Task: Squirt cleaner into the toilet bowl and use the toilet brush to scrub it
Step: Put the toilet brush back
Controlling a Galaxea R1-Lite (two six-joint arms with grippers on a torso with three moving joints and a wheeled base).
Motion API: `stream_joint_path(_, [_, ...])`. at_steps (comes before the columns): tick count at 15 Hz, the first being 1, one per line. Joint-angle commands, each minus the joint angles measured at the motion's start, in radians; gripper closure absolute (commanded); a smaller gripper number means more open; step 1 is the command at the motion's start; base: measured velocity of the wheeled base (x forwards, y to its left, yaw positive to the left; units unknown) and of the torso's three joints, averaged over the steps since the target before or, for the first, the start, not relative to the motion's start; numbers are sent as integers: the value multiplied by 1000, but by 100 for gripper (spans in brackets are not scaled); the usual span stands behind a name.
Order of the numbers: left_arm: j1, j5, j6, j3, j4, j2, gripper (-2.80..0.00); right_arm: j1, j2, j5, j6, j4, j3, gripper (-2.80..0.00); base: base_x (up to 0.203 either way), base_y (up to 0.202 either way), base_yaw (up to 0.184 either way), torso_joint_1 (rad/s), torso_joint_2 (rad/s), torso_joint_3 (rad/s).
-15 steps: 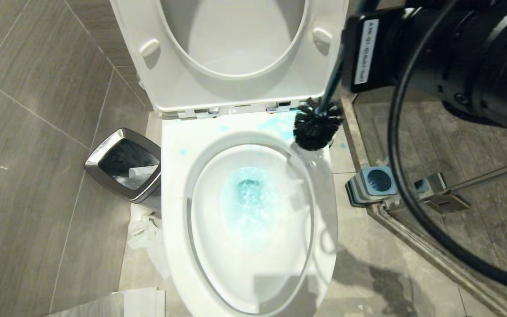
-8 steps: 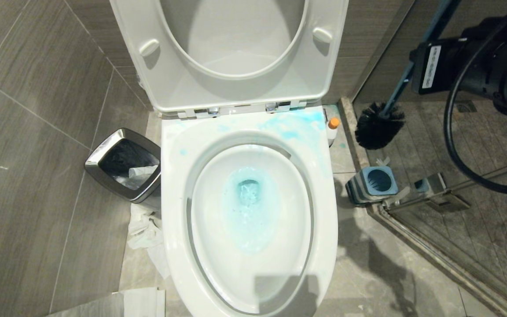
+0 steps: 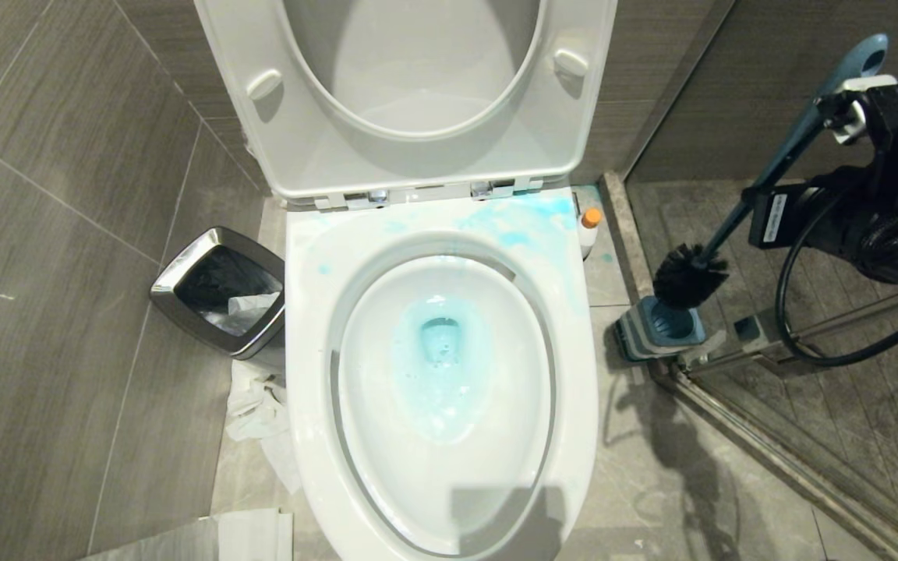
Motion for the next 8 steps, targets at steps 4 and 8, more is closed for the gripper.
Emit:
stream_joint_path(4, [1,0,0,0,0,2,0,-97,130,87,1,-198,83,0,0,0,0,0,0,0])
stream_joint_path(8, [0,0,0,0,0,2,0,-119,212,104,1,-290,96,0,0,0,0,0,0,0])
